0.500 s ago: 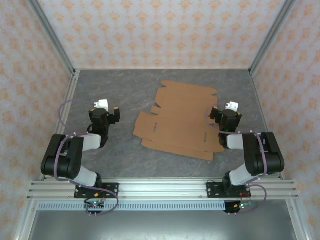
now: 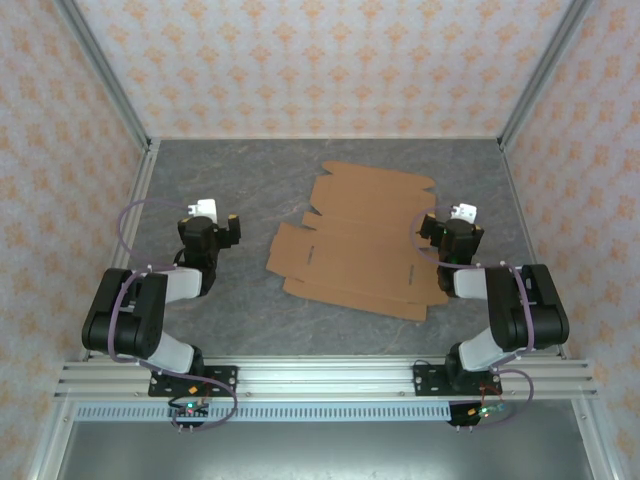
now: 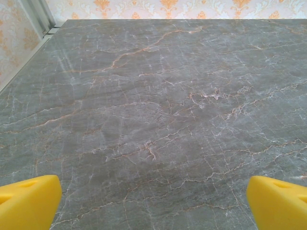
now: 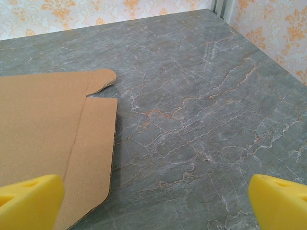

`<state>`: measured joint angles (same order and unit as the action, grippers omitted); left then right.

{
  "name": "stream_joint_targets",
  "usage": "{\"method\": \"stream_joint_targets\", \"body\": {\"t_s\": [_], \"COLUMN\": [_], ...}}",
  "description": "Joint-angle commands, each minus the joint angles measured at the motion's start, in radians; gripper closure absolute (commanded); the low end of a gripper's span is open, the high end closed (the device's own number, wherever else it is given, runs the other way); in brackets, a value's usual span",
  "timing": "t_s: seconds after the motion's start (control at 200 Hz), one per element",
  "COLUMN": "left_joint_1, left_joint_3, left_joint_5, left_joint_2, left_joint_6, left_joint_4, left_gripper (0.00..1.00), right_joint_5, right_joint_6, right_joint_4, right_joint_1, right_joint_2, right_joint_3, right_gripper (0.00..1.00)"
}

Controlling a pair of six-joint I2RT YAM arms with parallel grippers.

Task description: Fold the paper box

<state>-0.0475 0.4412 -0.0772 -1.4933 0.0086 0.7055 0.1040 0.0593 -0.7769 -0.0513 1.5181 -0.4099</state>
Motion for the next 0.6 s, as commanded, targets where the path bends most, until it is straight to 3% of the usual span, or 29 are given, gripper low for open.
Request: {"method": "stream_joint_targets", "body": {"t_s": [0.0, 0.37, 0.595], "left_joint_1": [0.005, 0.005, 0.006], "left_joint_3": [-0.01, -0.011, 0.116], "left_joint_5": [0.008, 0.0, -0.172], "left_joint_2": [-0.004, 0.0, 0.176], "left_joint_6": [0.008, 0.008, -0.075], "left_joint_4": [0.03, 0.029, -0.371], "left_gripper": [0.0, 0.0, 0.0], "right_joint_5": [-0.007, 0.001, 0.097], "right_joint_6": [-0.015, -0.013, -0.061], "right_joint_4": [0.004, 0.001, 0.243], "right_joint_1": [0.004, 0.004, 0.004], "right_joint_2": [0.003, -0.004, -0.193], "right_joint_3": [-0.011, -0.008, -0.057], "right_gripper": [0.01, 0.01, 0.01]}}
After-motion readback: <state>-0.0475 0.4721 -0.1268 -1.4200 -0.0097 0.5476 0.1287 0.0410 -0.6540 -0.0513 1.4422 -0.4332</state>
